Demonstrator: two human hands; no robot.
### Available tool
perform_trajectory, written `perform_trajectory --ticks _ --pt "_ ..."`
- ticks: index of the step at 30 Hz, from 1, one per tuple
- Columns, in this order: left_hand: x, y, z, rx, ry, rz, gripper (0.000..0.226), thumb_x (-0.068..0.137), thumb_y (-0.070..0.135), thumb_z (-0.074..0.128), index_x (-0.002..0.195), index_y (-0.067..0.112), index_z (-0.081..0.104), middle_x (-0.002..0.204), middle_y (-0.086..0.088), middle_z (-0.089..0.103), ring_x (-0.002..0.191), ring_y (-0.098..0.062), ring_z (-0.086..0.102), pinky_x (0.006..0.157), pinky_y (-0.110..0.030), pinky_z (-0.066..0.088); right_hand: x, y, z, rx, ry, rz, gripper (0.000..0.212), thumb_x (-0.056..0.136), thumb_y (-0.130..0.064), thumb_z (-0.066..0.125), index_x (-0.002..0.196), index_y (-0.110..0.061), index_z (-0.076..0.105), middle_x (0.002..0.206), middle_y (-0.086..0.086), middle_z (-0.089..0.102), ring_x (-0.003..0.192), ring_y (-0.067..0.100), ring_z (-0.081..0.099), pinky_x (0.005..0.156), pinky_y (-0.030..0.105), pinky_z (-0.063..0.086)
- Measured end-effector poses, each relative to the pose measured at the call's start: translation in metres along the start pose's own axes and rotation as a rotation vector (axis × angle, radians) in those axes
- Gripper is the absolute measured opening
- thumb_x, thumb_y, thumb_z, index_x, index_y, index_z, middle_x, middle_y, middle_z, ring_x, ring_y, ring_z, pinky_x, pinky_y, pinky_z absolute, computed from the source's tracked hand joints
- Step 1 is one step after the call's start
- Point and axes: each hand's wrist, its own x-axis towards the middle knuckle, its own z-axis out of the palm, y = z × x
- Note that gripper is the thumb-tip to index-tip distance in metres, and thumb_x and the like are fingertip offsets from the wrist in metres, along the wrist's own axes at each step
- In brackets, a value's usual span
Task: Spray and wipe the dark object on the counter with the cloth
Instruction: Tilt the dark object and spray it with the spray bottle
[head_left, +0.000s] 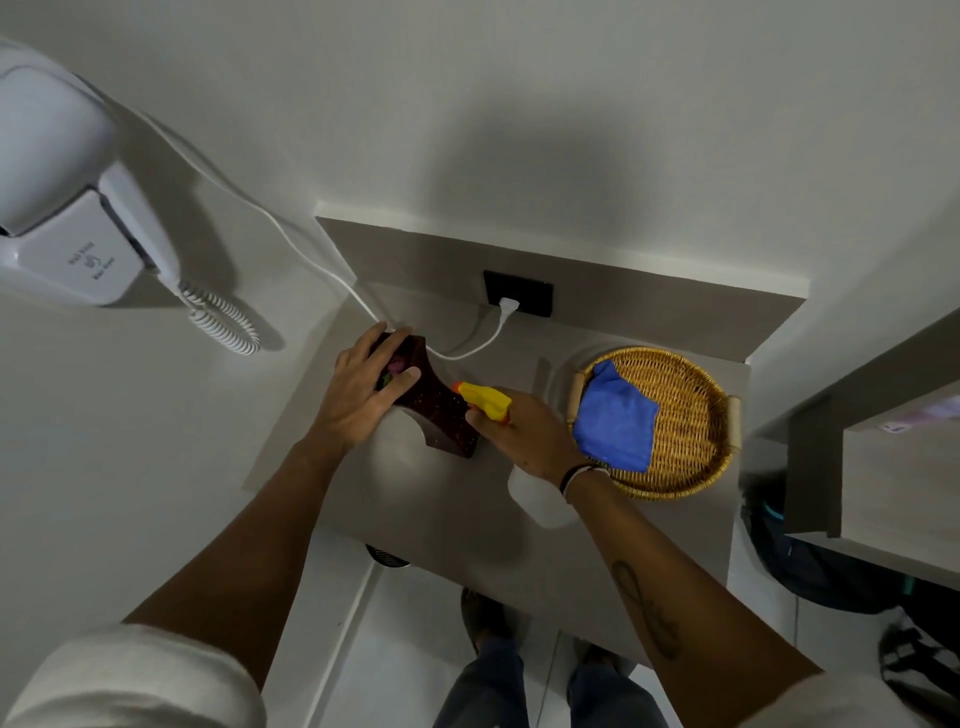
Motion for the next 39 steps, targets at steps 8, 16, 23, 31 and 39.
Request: perform_trajectory --ticks 8,16,23,31,39 --pt "-0.004 0.000 -0.027 0.109 -0.149 0.067 0.125 0.064 0.063 0.093 0.166 0.036 0.027 0.160 -0.005 0.034 0.144 -0.031 0.036 0.119 -0.054 0.042 -0.008 0.000 -0.011 0.029 0.000 0.019 0.052 0.099 -0.056 0.051 0.146 -0.035 0.055 0.131 -0.001 0.072 0.121 0.018 0.068 0.103 0.045 0.056" --pt "0.001 0.009 -0.034 0.370 -0.046 -0.065 0.111 0.057 0.100 0.061 0.141 0.029 0.055 0.116 -0.006 0.065 0.113 -0.031 0.057 0.098 -0.050 0.052 -0.024 -0.006 -0.008 -0.097 -0.016 -0.026 0.025 0.102 -0.041 0.059 0.088 -0.021 0.062 0.074 -0.002 0.061 0.070 0.020 0.061 0.072 0.048 0.055" --pt "-0.005 0.018 -0.022 0.228 -0.153 -0.312 0.112 0.069 0.102 0.038 0.137 0.015 0.056 0.125 -0.016 0.061 0.112 -0.039 0.063 0.101 -0.054 0.050 -0.029 -0.017 -0.002 -0.142 -0.040 -0.070 0.028 0.103 -0.038 0.061 0.101 -0.011 0.067 0.084 0.007 0.067 0.080 0.027 0.065 0.073 0.045 0.053" --pt "-0.008 0.023 -0.020 0.123 -0.158 -0.359 0.106 0.073 0.104 0.026 0.153 0.036 0.039 0.136 -0.020 0.059 0.122 -0.043 0.060 0.107 -0.059 0.049 -0.023 -0.018 0.008 -0.109 -0.028 -0.102 0.026 0.100 -0.036 0.064 0.086 -0.016 0.059 0.075 -0.005 0.056 0.068 0.018 0.055 0.061 0.036 0.043" --pt "-0.012 0.025 -0.019 0.129 -0.142 -0.402 0.116 0.063 0.111 0.016 0.162 0.051 0.022 0.151 -0.019 0.051 0.137 -0.045 0.052 0.113 -0.060 0.044 -0.021 -0.024 0.009 -0.130 -0.029 -0.093 0.023 0.101 -0.037 0.063 0.088 -0.018 0.057 0.077 -0.004 0.058 0.071 0.019 0.057 0.067 0.040 0.048"
